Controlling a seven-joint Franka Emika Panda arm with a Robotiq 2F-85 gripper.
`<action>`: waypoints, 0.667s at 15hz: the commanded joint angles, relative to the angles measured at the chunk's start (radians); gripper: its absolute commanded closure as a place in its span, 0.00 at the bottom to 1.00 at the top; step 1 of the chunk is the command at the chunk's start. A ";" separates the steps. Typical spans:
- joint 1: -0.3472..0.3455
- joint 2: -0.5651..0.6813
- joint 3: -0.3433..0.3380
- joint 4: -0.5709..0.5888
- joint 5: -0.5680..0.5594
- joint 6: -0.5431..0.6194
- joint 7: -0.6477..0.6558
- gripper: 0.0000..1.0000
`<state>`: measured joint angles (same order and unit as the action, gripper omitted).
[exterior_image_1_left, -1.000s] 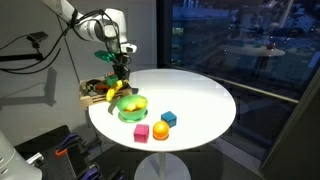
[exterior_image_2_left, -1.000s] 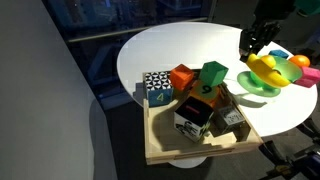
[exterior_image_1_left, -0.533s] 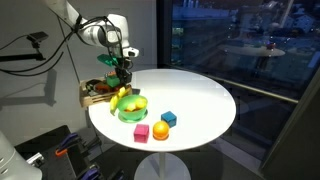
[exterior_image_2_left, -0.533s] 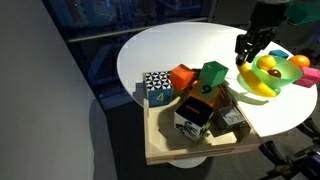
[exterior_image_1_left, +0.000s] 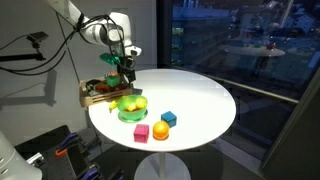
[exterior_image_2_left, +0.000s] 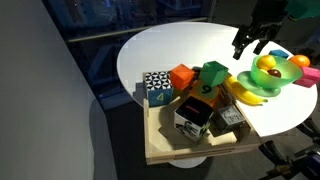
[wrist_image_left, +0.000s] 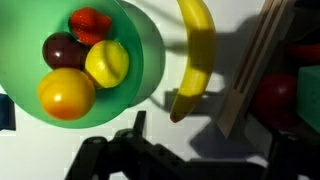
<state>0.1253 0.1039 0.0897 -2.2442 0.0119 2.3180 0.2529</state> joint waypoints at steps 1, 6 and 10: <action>-0.015 -0.030 -0.011 0.030 0.001 -0.060 -0.006 0.00; -0.040 -0.062 -0.032 0.046 -0.010 -0.107 -0.014 0.00; -0.071 -0.071 -0.059 0.055 -0.029 -0.139 -0.024 0.00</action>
<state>0.0780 0.0450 0.0472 -2.2111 0.0046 2.2286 0.2472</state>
